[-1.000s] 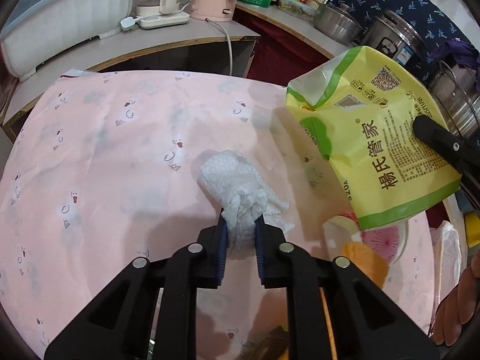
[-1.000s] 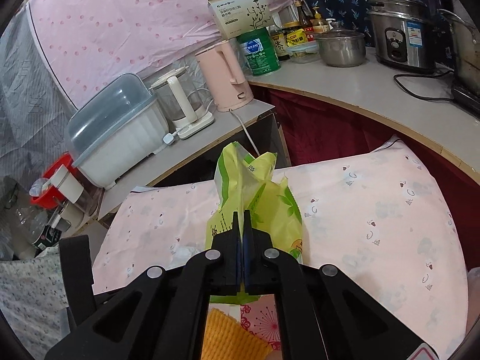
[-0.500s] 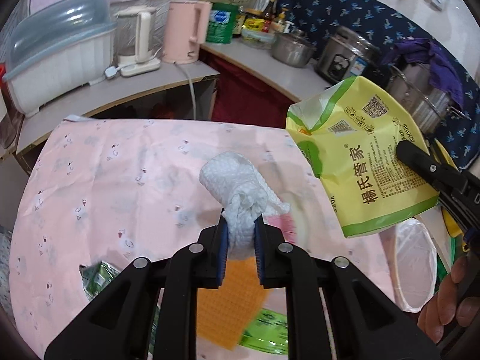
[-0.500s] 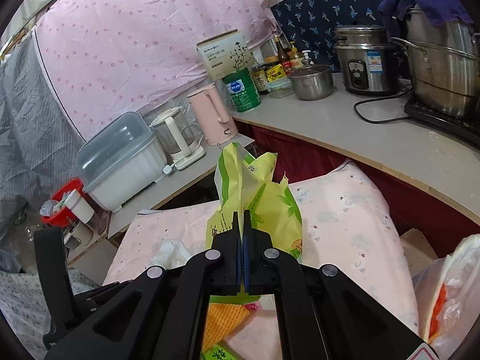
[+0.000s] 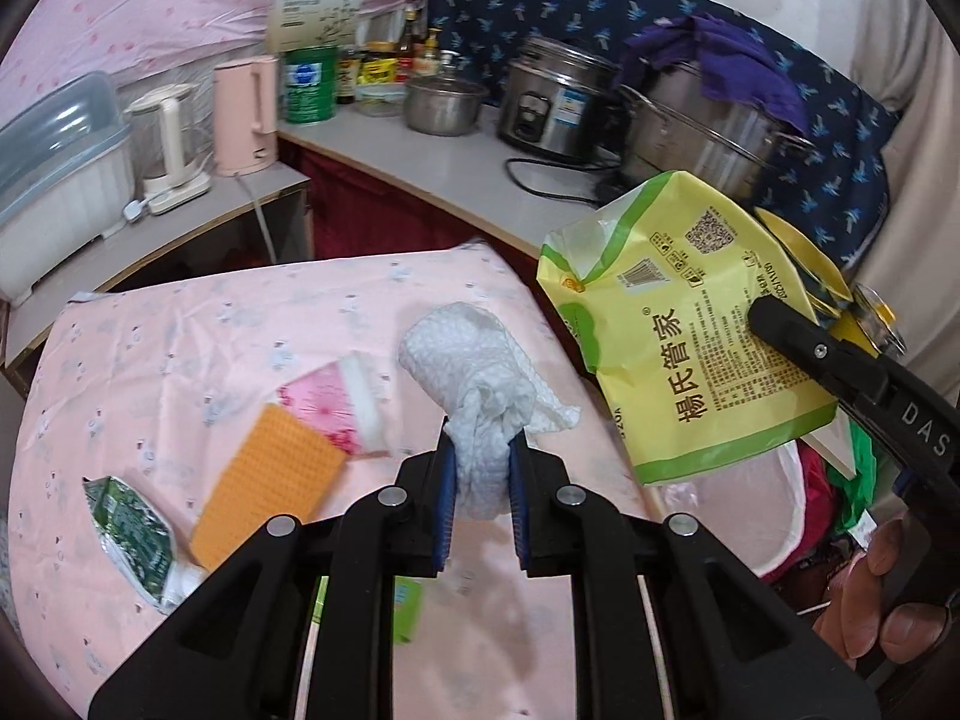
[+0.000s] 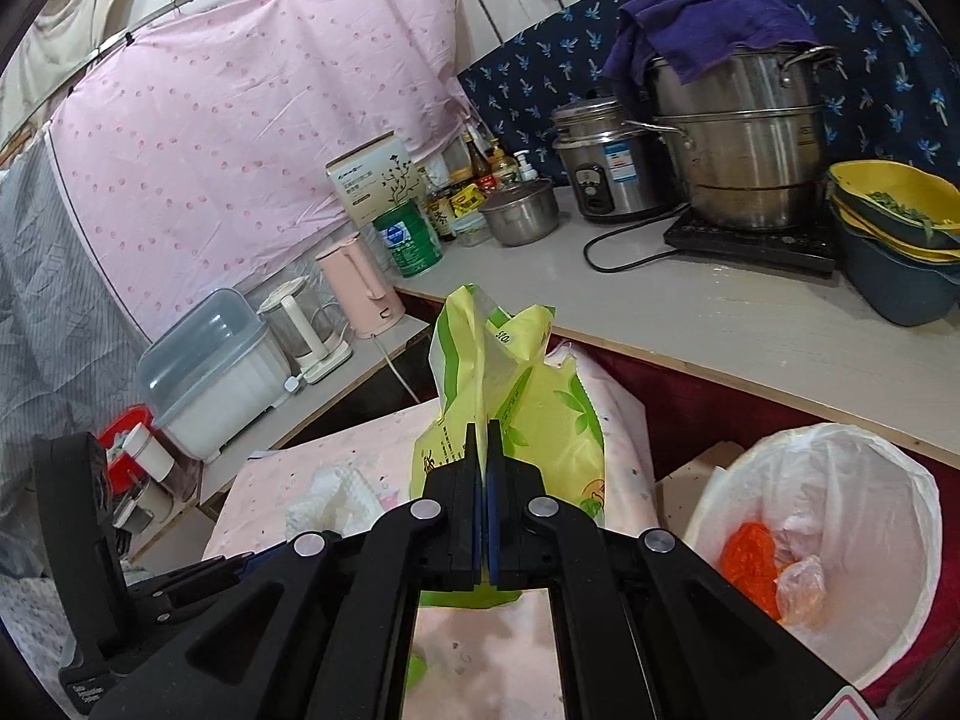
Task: Collect trash
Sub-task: 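Carry the tissue and yellow-green bag over the white trash bin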
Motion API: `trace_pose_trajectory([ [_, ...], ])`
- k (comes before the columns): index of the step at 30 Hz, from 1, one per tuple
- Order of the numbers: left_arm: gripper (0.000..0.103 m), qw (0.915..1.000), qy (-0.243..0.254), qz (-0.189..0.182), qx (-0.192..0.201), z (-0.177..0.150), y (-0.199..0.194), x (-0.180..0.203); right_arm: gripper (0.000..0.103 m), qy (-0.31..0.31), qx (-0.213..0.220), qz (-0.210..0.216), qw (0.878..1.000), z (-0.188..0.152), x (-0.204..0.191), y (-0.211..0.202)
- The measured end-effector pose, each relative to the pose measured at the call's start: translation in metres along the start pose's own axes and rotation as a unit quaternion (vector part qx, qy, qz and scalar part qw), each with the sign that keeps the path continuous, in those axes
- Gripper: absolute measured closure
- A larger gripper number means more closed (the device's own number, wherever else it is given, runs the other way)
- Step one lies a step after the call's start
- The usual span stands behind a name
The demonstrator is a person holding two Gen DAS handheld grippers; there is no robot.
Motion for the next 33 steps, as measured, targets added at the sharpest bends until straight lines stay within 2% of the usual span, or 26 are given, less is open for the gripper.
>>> trace_pose_trajectory([
  [10,0.088,0.9977,0.054,-0.032,-0.025,-0.035,0.011,0.093,0.101,0.047,0.016,-0.045,0.998,-0.024,0.084,-0.058],
  [18,0.088,0.9924,0.097,-0.052,-0.054,-0.066,0.034,0.157,0.101,0.086,0.018,-0.081,0.993,-0.048,0.149,-0.084],
  [25,0.088,0.9864,0.125,-0.062,-0.088,-0.094,0.061,0.195,0.101,0.114,0.016,-0.109,0.987,-0.068,0.197,-0.097],
  [33,0.086,0.9812,0.143,-0.063,-0.113,-0.116,0.089,0.220,0.101,0.141,0.012,-0.129,0.981,-0.085,0.235,-0.103],
])
Point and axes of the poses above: each gripper's, at about its wrist camera, not at the fingertips, and y roughly the way its jaws point, x to its right, z to its top, the point moved 10 cm from there along y, roughly the way its jaws point, and after that the axes turned 8 degrees about -y, right-handed, at the moved point
